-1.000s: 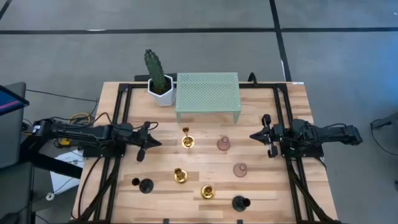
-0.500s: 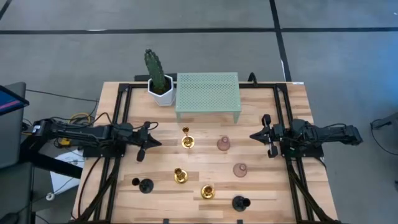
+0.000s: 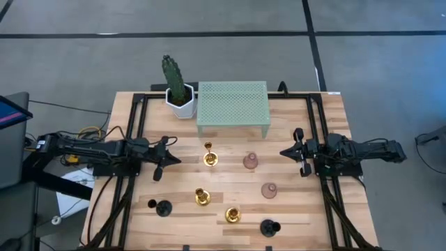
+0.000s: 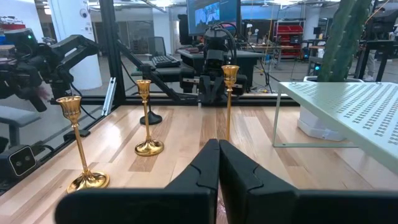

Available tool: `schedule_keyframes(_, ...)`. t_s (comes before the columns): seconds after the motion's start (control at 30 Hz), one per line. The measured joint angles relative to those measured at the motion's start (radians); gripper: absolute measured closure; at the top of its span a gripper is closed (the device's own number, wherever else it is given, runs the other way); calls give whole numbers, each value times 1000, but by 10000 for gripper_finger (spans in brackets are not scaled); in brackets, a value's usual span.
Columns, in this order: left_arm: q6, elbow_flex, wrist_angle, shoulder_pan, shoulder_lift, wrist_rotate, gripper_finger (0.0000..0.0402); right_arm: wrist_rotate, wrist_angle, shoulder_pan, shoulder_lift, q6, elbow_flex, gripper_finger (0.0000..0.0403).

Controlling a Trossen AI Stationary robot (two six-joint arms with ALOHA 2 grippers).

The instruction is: Pick & Place candle stick holders

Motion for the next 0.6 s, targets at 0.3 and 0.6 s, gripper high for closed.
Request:
schedule_keyframes(0.3, 0, 0, 9, 0, 0, 0, 394, 0, 0, 0, 0, 0, 0, 403)
schedule_keyframes(0.6, 0, 0, 16, 0, 0, 0, 394, 0, 0, 0, 0, 0, 0, 403)
